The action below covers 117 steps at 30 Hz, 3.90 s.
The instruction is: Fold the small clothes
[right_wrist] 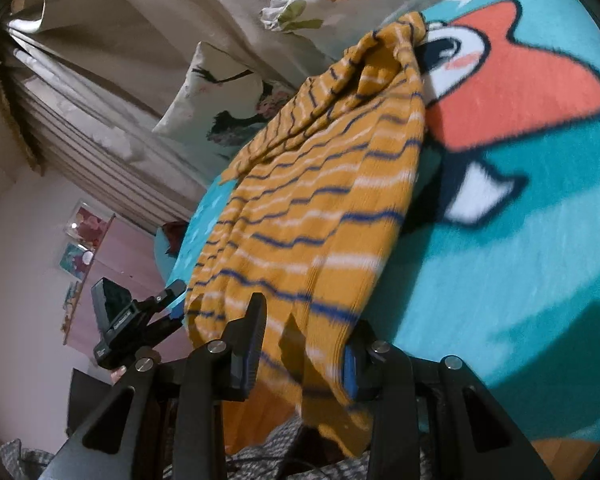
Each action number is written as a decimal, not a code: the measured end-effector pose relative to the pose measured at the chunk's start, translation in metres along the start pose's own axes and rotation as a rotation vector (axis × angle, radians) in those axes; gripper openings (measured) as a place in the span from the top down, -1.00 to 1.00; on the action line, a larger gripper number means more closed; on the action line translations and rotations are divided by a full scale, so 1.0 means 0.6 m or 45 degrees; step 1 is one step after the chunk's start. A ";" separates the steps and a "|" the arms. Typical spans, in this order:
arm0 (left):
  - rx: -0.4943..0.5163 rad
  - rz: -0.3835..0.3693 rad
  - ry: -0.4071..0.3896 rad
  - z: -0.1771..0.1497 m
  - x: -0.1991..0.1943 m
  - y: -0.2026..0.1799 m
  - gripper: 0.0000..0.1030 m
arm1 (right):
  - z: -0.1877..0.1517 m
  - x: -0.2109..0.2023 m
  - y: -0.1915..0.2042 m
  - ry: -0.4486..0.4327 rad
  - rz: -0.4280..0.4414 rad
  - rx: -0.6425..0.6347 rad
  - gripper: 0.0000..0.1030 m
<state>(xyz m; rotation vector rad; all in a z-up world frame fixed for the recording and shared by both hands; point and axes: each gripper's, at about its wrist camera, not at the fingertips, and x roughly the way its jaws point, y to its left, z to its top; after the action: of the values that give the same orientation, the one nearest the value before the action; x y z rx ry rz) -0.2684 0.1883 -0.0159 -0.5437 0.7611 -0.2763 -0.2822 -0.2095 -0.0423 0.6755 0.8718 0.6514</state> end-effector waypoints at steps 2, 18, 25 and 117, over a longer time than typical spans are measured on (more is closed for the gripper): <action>0.007 0.042 0.004 0.000 0.004 -0.006 0.25 | -0.010 0.003 0.000 -0.021 0.018 0.005 0.28; -0.094 0.026 -0.051 0.010 -0.081 0.030 0.91 | -0.024 -0.054 0.002 -0.047 0.031 0.009 0.81; 0.024 0.167 -0.057 -0.025 -0.067 0.039 0.12 | -0.041 -0.017 -0.001 0.039 -0.051 -0.057 0.51; 0.298 0.366 0.201 0.331 0.262 0.011 -0.49 | 0.383 0.090 -0.068 -0.004 -0.630 -0.133 -0.53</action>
<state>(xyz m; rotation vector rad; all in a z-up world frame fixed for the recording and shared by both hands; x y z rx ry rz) -0.0161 0.1993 0.0080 -0.1882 0.9344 -0.1391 -0.0529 -0.2534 0.0102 0.3444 0.9503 0.2484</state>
